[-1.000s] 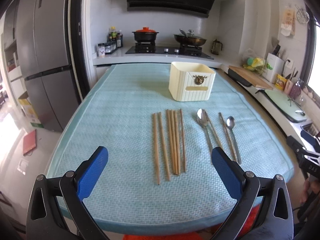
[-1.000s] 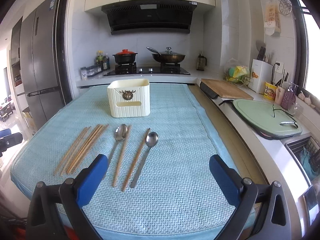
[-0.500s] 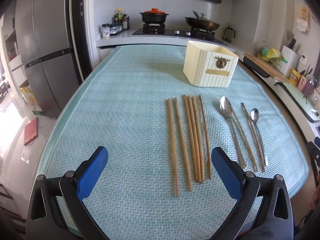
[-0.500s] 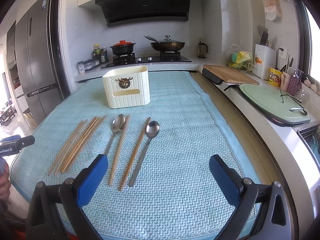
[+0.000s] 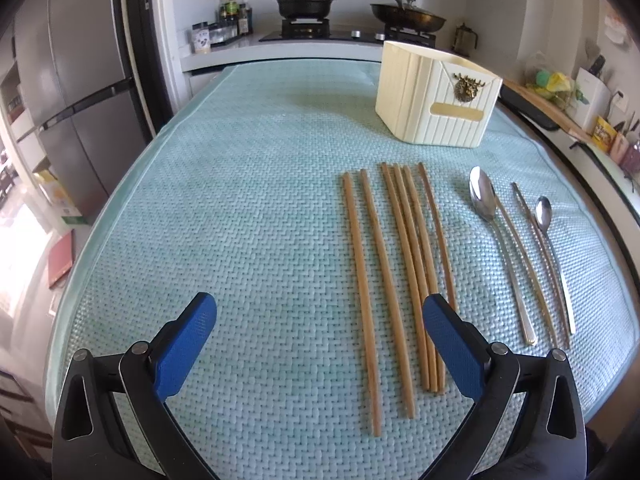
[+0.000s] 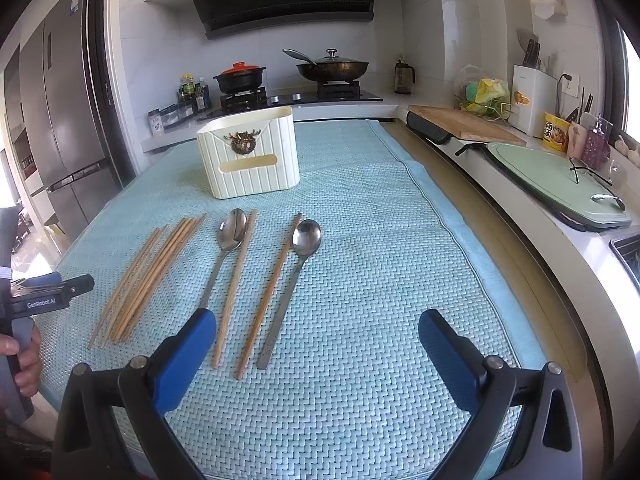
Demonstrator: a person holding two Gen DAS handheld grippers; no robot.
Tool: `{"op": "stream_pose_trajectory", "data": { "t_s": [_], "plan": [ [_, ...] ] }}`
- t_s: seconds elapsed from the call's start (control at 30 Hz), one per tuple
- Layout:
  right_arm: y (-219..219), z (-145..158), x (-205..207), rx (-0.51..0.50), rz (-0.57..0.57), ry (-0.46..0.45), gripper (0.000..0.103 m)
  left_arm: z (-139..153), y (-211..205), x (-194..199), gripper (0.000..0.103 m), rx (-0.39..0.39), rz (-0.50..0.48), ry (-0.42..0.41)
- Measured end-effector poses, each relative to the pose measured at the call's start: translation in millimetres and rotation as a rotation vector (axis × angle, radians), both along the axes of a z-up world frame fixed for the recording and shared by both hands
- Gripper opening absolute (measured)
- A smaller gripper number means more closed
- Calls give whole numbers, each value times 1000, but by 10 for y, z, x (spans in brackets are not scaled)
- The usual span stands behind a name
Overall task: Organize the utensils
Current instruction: 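Lower the right gripper onto a steel spoon and close it while the left gripper approaches the chopsticks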
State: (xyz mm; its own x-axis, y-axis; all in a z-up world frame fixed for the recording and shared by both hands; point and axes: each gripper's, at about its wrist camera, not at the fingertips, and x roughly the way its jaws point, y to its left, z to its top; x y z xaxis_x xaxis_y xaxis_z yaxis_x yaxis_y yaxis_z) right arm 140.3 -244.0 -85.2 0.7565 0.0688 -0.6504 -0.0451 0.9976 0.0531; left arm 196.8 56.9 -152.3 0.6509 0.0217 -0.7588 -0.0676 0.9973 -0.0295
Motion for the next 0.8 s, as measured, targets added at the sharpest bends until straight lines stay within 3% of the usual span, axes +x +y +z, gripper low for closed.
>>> {"op": "stream_pose_trajectory", "data": {
  "t_s": [0.3, 0.5, 0.8],
  "plan": [
    [-35, -16, 113, 21, 6, 2, 103, -265, 20, 453, 103, 25, 9, 65],
    [-57, -287, 584, -6, 15, 56, 102, -439, 75, 678, 103, 23, 17, 101],
    [97, -640, 1394, 51, 38, 158, 76, -443, 85, 808, 103, 19, 5, 115]
  ]
}}
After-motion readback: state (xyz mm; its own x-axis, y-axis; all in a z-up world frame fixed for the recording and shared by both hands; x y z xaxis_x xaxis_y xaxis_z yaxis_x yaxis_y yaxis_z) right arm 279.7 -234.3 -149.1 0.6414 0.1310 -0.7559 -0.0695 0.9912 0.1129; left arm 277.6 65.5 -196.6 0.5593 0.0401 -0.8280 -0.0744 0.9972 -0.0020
